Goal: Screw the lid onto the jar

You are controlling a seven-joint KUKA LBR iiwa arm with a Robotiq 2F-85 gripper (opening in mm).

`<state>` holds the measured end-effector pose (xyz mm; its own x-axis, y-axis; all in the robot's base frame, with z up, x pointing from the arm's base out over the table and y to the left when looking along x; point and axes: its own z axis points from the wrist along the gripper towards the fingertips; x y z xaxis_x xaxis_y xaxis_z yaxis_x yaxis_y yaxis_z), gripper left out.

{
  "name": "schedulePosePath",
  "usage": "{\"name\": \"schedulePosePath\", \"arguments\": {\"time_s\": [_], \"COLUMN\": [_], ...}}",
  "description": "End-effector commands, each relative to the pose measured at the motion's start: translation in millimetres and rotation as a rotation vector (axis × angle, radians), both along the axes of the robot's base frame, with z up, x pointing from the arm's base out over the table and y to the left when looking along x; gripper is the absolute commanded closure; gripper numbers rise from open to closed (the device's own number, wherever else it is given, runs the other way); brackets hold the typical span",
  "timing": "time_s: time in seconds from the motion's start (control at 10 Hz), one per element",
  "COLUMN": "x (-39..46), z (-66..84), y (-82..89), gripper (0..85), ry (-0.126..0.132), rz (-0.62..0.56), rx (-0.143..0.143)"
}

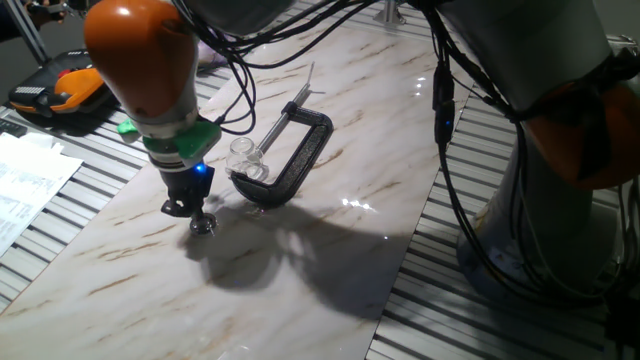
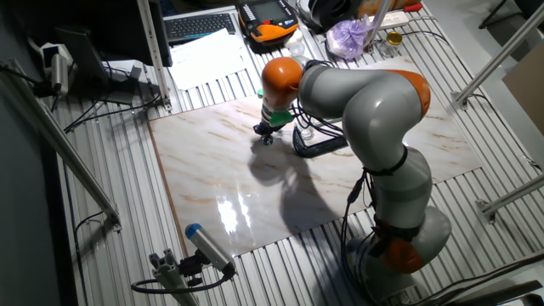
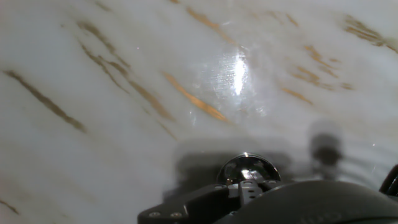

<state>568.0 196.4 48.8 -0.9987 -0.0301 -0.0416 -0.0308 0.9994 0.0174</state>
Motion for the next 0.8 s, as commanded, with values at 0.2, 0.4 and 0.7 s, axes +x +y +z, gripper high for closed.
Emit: {"name": "schedulePosePath", "arguments": {"time_s": [0.2,0.4,0.7], "x": [-0.1,-0.7,-3.3], "z": [0.7,0.0,-3.0], "y": [-0.2,0.8,2.2], "gripper": [68.0,51.0,17.0], "ry": [0.001,-0.019,-0.044], "rz": [0.001,-0.028,-0.057], "rx": [0.001,0.003,-0.003]}}
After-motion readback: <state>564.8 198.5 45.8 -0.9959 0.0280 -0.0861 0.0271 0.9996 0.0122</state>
